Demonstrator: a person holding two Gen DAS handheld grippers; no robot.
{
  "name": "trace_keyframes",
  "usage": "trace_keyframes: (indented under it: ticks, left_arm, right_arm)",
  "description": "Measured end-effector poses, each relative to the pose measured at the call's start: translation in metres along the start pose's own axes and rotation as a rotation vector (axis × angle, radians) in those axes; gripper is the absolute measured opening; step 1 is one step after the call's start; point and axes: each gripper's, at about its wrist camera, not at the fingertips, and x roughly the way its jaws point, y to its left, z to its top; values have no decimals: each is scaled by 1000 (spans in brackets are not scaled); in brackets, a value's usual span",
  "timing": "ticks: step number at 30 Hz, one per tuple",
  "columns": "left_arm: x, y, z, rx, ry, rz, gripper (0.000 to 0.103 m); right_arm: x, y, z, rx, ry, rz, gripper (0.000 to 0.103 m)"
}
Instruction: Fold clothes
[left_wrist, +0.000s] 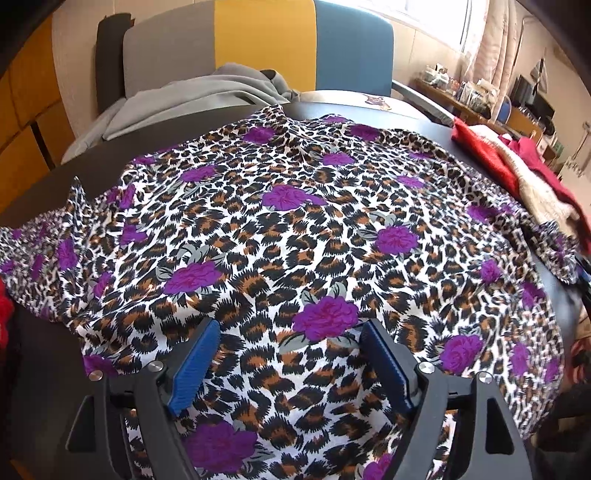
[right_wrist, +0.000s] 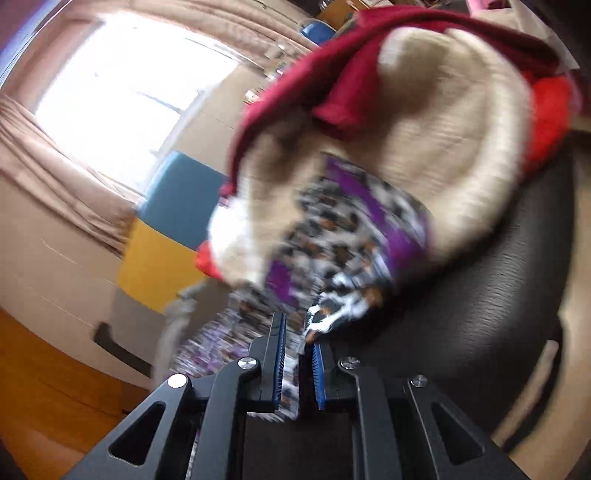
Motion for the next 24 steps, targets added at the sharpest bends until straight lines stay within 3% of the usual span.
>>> trace_keyframes:
  ticks: [4,10,14,20,22,24]
  left_arm:
    - [-3,9,1,-53,1,-54,81]
    - [-6,23,7,-170,16,-139,80]
    - [-10,30,17,-247,24,-243,78]
    - [-20,0,51,-178,12,-348,78]
    - [-10,-13,65,-188,47,-403,78]
    - [5,-30,78,-222,95,-473,78]
  right_arm:
    - [44,54,-15,-119,96,71,14]
    - [110,134,-36,-296,240,177,5]
    - [154,188,-51,-415,336,247,5]
    - [137,191,-86,-565,381,212,11]
    - [129,190,-98,-614,393,196,23]
    - [122,190,-110,-663,406,181,53]
